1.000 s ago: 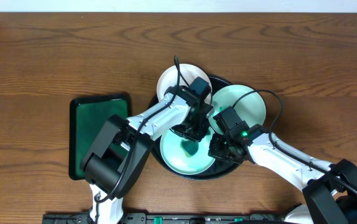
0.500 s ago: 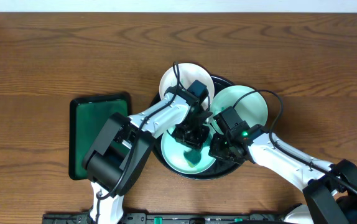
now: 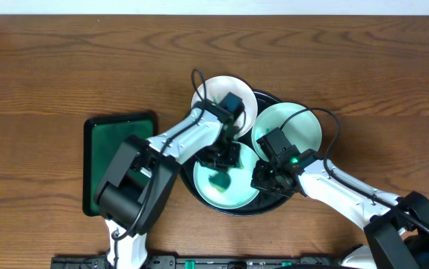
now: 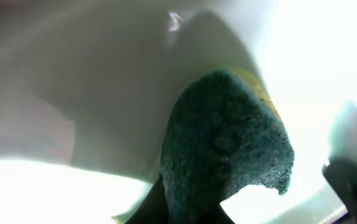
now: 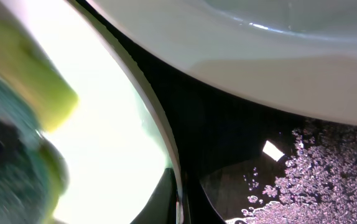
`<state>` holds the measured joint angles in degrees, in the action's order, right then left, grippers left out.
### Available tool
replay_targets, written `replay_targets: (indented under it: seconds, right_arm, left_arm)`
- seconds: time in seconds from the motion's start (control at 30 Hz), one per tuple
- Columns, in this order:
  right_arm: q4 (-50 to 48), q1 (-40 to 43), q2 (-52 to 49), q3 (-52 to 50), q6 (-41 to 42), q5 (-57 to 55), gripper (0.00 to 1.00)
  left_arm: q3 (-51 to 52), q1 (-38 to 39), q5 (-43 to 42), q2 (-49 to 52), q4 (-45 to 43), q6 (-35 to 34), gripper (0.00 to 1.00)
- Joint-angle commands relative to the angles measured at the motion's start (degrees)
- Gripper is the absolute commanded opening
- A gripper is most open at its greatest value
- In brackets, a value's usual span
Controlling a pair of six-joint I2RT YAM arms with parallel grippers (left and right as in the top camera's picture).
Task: Clean dirty plates on tray and stack at the side
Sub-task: 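Keep scrubbing the plate face with the left gripper's sponge, then move the sponge back over the green tray with the left gripper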
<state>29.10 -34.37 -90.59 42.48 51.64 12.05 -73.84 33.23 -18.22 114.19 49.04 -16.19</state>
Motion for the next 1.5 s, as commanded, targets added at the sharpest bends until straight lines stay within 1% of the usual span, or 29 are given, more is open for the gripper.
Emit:
replay_targets:
  seconds: [0.0, 0.1, 0.2, 0.4, 0.5, 0.67, 0.83, 1.0, 1.2, 1.3, 1.37, 1.47]
  right_arm:
    - [1.4, 0.3, -1.8, -2.3, -1.2, -4.9, 0.01]
    - [1.4, 0.3, -1.8, -2.3, -1.6, -4.9, 0.01]
    - [1.6, 0.3, -1.8, -2.3, -1.6, -4.9, 0.01]
    - [1.5, 0.3, -1.8, -2.3, -1.8, -4.9, 0.01]
    - [1.5, 0.3, -1.8, -2.3, -1.8, -4.9, 0.01]
    - [1.5, 0.3, -1.8, -2.3, -2.1, -4.9, 0.01]
    - [1.4, 0.3, -1.8, -2.3, -3.1, -4.9, 0.01]
    - [1.3, 0.3, -1.8, -2.3, -5.7, -4.0, 0.01]
    - [1.6, 0.3, -1.8, -2.3, -8.4, -3.4, 0.01]
    - [1.2, 0.3, -1.8, -2.3, -9.6, -2.5, 0.01]
    - [1.1, 0.3, -1.8, -2.3, -10.3, -2.3, 0.01]
    - [1.1, 0.3, -1.8, -2.3, -10.7, -1.9, 0.01]
  left_arm:
    - [0.4, -4.3, 17.7, 1.8, -2.7, -5.4, 0.07]
    - [0.3, -5.4, 17.7, 1.7, -4.2, -5.1, 0.07]
    - [0.1, -5.3, 16.3, -0.3, -4.1, -3.1, 0.07]
    - [0.1, -5.0, 17.0, -9.9, -1.6, -2.4, 0.07]
    - [0.1, -5.0, 20.8, -15.8, 2.1, -2.8, 0.07]
    - [0.1, -5.0, 27.6, -22.8, 8.8, -3.0, 0.07]
    - [0.1, -6.9, 36.0, -26.0, 14.7, -7.8, 0.07]
    - [1.5, -14.2, 36.7, -25.8, 15.8, -13.1, 0.07]
    - [2.5, -27.3, 31.4, -24.5, 15.6, -13.4, 0.07]
    - [3.3, -33.6, 26.0, -24.0, 14.2, -10.0, 0.07]
    - [5.2, -37.3, 22.0, -23.9, 11.6, -6.7, 0.07]
    - [8.6, -40.8, 18.0, -23.7, 8.1, -3.8, 0.07]
